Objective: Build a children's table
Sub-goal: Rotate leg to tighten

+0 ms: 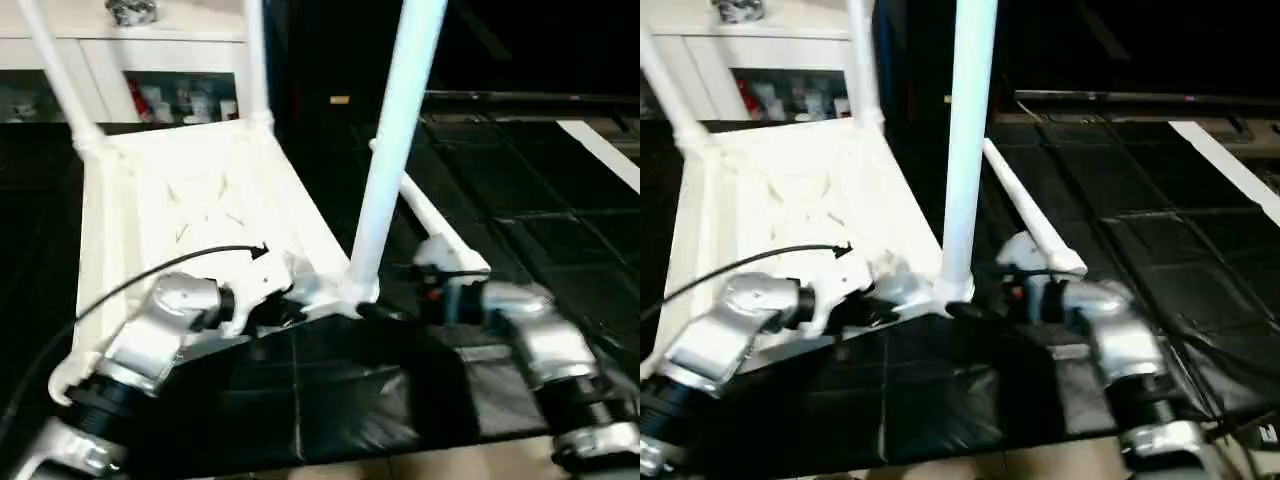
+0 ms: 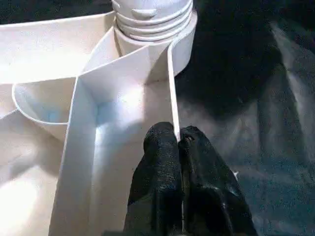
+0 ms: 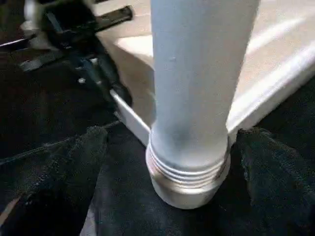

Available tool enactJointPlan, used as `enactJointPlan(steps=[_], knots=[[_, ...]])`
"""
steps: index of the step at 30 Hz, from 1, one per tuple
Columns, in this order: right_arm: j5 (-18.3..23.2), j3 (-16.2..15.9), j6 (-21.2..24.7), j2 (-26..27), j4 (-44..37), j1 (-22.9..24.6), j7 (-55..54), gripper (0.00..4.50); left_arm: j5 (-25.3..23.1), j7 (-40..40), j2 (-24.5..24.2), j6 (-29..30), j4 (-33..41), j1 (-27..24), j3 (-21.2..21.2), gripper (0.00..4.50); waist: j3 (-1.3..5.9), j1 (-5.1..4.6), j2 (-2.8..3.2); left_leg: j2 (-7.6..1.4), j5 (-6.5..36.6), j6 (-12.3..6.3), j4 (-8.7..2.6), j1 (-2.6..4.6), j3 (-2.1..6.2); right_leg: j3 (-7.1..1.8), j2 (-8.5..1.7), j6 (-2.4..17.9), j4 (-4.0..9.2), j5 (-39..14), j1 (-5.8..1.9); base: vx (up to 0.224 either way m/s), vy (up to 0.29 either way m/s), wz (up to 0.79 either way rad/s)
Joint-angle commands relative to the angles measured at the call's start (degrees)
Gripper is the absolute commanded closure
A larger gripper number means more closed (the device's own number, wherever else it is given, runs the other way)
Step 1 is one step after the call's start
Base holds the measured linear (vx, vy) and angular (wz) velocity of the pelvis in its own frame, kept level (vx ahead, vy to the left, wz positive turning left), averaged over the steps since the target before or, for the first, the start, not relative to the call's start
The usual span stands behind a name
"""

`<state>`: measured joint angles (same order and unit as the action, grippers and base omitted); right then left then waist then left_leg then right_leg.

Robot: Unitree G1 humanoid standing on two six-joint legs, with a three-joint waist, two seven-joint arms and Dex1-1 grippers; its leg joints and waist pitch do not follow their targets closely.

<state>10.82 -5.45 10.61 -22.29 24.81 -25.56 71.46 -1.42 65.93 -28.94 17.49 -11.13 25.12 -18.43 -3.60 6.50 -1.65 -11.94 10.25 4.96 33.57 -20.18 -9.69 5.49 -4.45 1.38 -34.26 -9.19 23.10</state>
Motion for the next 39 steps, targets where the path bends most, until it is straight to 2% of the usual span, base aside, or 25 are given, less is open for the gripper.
enactJointPlan(steps=[1, 3, 8, 12, 14, 20, 25, 33, 39], knots=[[0.19, -1.71, -0.5, -1.07, 0.63, -1.05, 3.22, 0.04, 0.81, 5.0, -0.04, -3.3, 0.3, 1.92, -2.42, 4.5, 4.02, 0.05, 0.11, -1.43, 12.2, -2.84, -3.75, 0.69, -0.18, -3.07, -3.78, 10.92, 4.08, -16.96, -2.71, 0.0, 0.0, 0.0], [-0.74, -3.05, -2.0, -1.65, 1.25, -1.49, 4.93, 0.04, 1.02, 6.74, -0.68, -5.1, -1.23, 2.61, -2.92, 4.5, 4.09, 0.37, -0.01, -1.54, 11.97, -2.65, -3.71, 0.65, -0.25, -3.14, -3.78, 11.18, 3.86, -16.35, -2.7, 0.0, 0.0, 0.0], [-2.46, -5.71, -4.16, -1.99, 3.69, -3.53, 8.03, 0.04, 1.57, 10.28, -1.83, -8.42, -4.13, 3.85, -4.12, 4.5, 4.14, 0.97, -0.13, -1.61, 11.77, -2.05, -3.76, 0.39, -0.14, -3.14, -4.03, 10.39, 3.75, -17.65, -2.85, 0.0, 0.0, 0.0], [-3.69, -6.74, -6.28, -1.26, 6.44, -5.31, 7.98, 0.04, 0.73, 10.57, -1.34, -10.22, -5.94, 4.27, -4.34, 4.5, 4.18, 1.3, -0.14, -1.66, 11.93, -1.68, -3.75, 0.58, -0.16, -3.17, -4.06, 10.44, 3.68, -17.71, -2.68, 0.0, 0.0, 0.0], [-3.78, -6.9, -6.5, -0.94, 7.29, -5.83, 7.77, 0.04, 0.73, 10.63, -1.08, -10.36, -6.18, 4.33, -4.34, 4.5, 4.24, 1.26, -0.22, -1.64, 11.36, -1.55, -3.76, 0.34, -0.12, -3.15, -4.05, 10.59, 3.46, -16.91, -2.87, 0.0, 0.0, 0.0], [-3.48, -7.6, -6.56, -0.55, 10.25, -7.15, 9.51, 0.5, 1.42, 10.49, -0.31, -11.67, -8.0, 4.93, -4.13, 4.5, 4.26, 1.29, -0.55, -1.65, 11.14, -1.87, -3.7, 0.25, -0.13, -3.08, -4.09, 10.3, 3.46, -17.48, -2.94, 0.0, 0.0, 0.0], [-3.9, -7.68, -7.81, -0.01, 12.08, -7.82, 9.98, 0.96, 1.34, 10.29, -0.22, -12.31, -8.7, 4.99, -3.93, 4.5, 4.18, 1.28, -0.55, -1.67, 11.72, -1.62, -3.74, 0.29, -0.09, -3.08, -4.11, 9.69, 3.65, -19.36, -2.82, 0.0, 0.0, 0.0], [-3.49, -7.79, -8.09, 0.54, 12.72, -8.12, 10.46, 1.61, 1.3, 10.16, -0.24, -13.02, -9.57, 5.26, -3.67, 4.5, 4.21, 1.31, -0.44, -1.66, 11.75, -1.56, -3.73, 0.29, -0.11, -3.11, -4.06, 10.21, 3.5, -18.32, -2.85, 0.0, 0.0, 0.0], [-2.16, -7.32, -7.59, 1.32, 12.09, -7.6, 11.17, 1.77, 1.66, 9.63, -0.12, -13.08, -9.85, 5.29, -3.06, 4.5, 4.14, 1.32, -0.49, -1.69, 12.38, -1.35, -3.75, 0.3, -0.06, -3.11, -4.1, 9.85, 3.59, -19.68, -2.79, 0.0, 0.0, 0.0]])
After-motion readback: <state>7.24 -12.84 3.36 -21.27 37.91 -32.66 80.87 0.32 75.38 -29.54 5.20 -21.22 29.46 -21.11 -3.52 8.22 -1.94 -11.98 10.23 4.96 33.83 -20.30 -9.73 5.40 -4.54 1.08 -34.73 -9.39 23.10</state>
